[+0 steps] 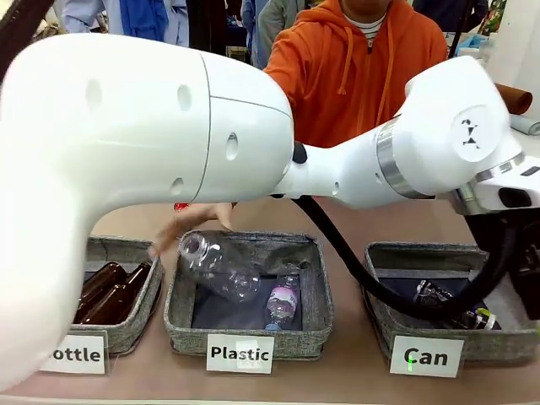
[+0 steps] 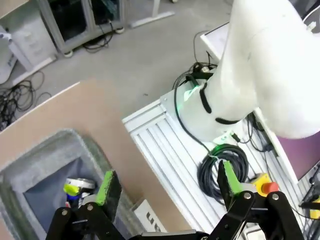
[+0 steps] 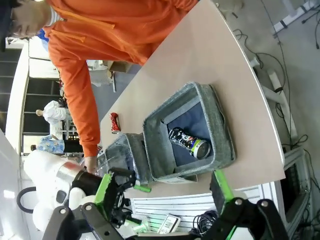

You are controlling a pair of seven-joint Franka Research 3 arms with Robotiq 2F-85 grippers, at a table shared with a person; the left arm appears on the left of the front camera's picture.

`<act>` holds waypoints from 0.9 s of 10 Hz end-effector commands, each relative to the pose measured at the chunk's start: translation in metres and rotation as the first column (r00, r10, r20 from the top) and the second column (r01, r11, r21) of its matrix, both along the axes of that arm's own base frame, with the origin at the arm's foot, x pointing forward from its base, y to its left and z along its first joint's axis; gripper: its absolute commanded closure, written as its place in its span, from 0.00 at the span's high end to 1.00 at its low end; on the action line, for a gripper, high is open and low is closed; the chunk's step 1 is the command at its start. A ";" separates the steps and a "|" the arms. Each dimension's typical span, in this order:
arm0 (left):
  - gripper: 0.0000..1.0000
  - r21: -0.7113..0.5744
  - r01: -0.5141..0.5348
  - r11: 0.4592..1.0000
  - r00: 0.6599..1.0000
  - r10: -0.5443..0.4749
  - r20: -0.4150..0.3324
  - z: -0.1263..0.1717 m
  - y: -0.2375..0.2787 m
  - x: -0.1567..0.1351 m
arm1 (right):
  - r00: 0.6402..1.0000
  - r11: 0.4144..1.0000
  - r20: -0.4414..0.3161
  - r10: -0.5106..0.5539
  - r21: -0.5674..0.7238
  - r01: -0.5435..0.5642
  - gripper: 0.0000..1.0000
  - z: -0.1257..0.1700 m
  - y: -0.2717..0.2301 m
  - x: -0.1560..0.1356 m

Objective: Sort the can waste into the basket.
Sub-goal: Pick up the can waste from the table and place it in the right Fabric basket.

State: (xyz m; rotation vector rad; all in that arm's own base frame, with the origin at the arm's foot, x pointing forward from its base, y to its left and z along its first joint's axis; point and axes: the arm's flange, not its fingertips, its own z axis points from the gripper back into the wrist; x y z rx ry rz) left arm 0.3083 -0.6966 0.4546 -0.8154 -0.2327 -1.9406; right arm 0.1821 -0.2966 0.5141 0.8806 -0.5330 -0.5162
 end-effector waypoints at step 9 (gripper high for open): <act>1.00 0.034 -0.055 0.998 0.998 0.054 0.010 0.004 0.023 0.036 | 1.000 1.000 -0.018 -0.014 -0.001 0.014 1.00 -0.004 0.001 -0.005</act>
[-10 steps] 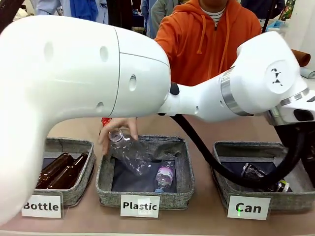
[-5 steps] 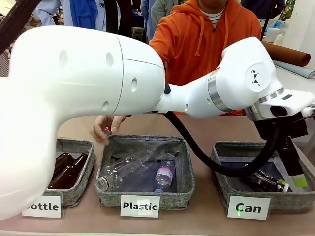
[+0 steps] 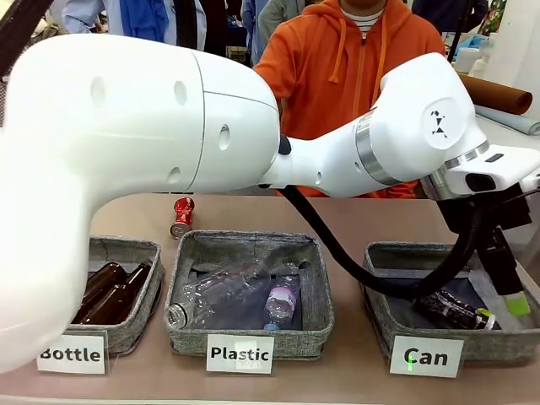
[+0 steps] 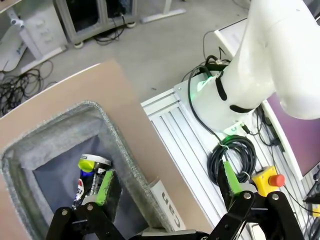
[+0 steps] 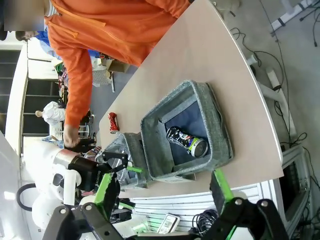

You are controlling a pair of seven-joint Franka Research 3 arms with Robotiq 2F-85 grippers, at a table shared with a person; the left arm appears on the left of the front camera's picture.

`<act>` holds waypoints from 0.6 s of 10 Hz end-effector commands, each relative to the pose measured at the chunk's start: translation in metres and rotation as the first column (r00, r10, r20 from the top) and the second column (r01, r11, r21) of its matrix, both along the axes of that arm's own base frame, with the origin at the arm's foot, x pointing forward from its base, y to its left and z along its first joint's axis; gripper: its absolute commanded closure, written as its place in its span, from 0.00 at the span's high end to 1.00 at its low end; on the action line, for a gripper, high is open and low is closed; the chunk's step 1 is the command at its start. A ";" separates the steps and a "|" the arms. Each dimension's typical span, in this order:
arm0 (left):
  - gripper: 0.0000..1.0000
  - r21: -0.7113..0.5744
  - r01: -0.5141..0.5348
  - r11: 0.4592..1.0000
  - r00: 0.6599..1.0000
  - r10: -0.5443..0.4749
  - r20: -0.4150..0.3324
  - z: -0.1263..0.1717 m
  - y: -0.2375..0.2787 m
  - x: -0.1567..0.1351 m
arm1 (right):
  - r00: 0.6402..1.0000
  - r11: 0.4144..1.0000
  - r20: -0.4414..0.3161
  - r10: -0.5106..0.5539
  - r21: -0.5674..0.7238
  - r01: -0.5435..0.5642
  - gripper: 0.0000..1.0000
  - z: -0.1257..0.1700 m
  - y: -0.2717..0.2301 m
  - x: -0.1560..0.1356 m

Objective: Sort the can waste into the basket.
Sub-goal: Pick up the can waste from the table and place it in the right Fabric basket.

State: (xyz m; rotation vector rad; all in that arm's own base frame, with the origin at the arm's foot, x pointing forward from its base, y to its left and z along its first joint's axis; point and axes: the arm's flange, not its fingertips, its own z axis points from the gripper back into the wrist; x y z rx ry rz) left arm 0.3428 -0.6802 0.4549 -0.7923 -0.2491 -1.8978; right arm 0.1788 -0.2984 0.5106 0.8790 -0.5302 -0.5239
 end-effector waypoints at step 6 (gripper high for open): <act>1.00 0.109 -0.074 0.991 0.995 0.080 -0.052 0.067 0.173 -0.019 | 0.999 0.999 0.010 0.038 -0.036 -0.038 1.00 0.005 0.038 0.022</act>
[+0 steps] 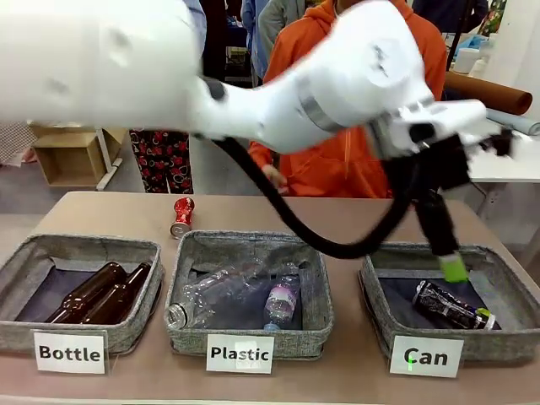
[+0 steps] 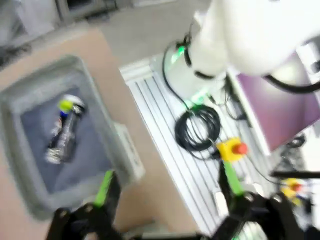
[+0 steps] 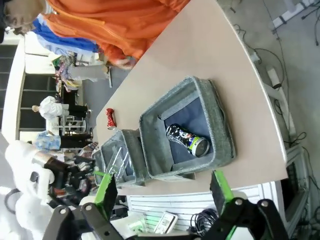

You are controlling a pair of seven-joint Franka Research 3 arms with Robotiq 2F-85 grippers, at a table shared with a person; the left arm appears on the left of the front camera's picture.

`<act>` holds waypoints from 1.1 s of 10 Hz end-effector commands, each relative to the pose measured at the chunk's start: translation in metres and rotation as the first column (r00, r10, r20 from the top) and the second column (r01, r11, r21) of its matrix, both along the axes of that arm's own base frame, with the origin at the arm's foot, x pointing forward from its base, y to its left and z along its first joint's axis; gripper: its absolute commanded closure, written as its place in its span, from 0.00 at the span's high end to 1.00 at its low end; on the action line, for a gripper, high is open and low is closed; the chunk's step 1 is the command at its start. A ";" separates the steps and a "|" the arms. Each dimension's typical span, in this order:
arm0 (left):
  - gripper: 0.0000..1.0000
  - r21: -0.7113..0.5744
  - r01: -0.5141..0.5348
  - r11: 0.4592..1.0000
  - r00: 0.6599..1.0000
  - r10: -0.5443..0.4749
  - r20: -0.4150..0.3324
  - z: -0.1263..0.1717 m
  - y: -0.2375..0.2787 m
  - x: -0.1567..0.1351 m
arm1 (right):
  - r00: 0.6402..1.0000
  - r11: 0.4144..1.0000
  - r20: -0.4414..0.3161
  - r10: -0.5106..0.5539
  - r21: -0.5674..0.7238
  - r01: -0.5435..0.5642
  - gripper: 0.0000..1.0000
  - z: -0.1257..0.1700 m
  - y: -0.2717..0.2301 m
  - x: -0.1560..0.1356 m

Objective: Sort the can waste into the basket.
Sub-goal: Pick up the can waste from the table and place it in the right Fabric basket.

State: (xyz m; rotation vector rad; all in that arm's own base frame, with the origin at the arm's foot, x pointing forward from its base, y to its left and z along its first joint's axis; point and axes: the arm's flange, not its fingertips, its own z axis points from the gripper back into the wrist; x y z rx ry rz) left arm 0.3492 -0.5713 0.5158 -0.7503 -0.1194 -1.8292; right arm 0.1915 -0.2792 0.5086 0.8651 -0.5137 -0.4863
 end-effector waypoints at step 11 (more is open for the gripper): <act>1.00 -0.305 -0.935 -0.182 0.232 0.337 -0.912 -0.099 0.624 -0.059 | 0.688 0.584 0.133 0.713 0.430 -0.689 1.00 0.004 0.242 0.169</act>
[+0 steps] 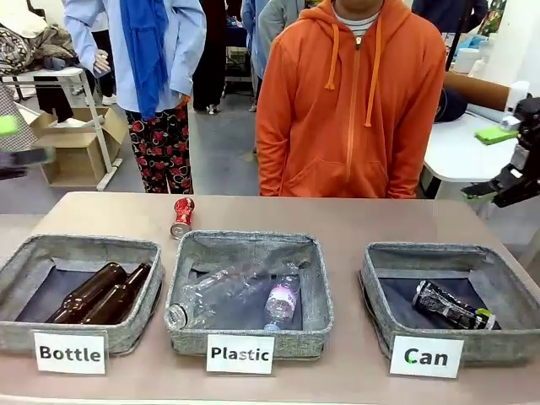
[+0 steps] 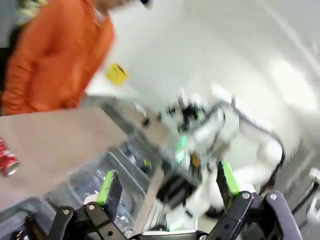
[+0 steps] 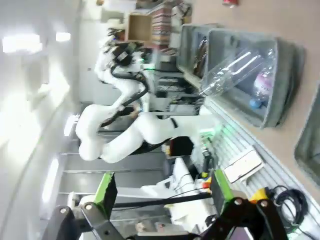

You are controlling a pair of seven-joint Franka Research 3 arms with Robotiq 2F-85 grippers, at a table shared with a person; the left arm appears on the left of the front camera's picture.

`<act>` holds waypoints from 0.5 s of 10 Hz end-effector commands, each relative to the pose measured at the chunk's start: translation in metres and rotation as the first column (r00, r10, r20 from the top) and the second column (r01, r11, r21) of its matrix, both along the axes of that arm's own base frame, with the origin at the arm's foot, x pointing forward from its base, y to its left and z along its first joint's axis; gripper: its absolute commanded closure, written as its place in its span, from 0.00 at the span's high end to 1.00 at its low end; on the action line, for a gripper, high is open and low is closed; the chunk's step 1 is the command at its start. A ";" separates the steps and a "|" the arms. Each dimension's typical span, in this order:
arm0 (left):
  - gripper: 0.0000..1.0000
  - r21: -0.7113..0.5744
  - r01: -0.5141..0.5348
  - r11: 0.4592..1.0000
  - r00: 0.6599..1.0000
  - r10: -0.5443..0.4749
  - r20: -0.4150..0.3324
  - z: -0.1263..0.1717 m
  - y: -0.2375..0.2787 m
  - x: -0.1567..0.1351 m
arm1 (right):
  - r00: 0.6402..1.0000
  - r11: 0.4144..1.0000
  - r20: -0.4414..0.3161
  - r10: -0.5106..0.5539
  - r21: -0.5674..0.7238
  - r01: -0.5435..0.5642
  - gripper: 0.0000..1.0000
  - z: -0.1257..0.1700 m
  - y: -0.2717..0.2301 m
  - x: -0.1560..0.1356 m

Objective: Sort the can waste into the basket.
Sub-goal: Pick up the can waste from the table and place it in the right Fabric basket.

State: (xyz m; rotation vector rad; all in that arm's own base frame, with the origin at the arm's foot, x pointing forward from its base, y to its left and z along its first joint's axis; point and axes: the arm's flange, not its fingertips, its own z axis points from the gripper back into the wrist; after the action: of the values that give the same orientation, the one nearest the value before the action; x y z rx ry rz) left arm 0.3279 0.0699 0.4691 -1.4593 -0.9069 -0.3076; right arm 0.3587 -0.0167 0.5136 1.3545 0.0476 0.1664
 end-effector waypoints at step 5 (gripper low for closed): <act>1.00 0.000 0.000 1.000 1.000 0.000 0.000 0.000 0.000 0.000 | 1.000 1.000 0.000 0.000 0.000 0.000 1.00 0.000 0.000 0.000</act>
State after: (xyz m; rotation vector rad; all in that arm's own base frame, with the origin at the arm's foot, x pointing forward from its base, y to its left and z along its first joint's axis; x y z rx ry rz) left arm 0.3335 0.0679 0.4647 -1.4630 -0.8968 -0.3135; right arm 0.3580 -0.0173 0.5087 1.3504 0.0637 0.1718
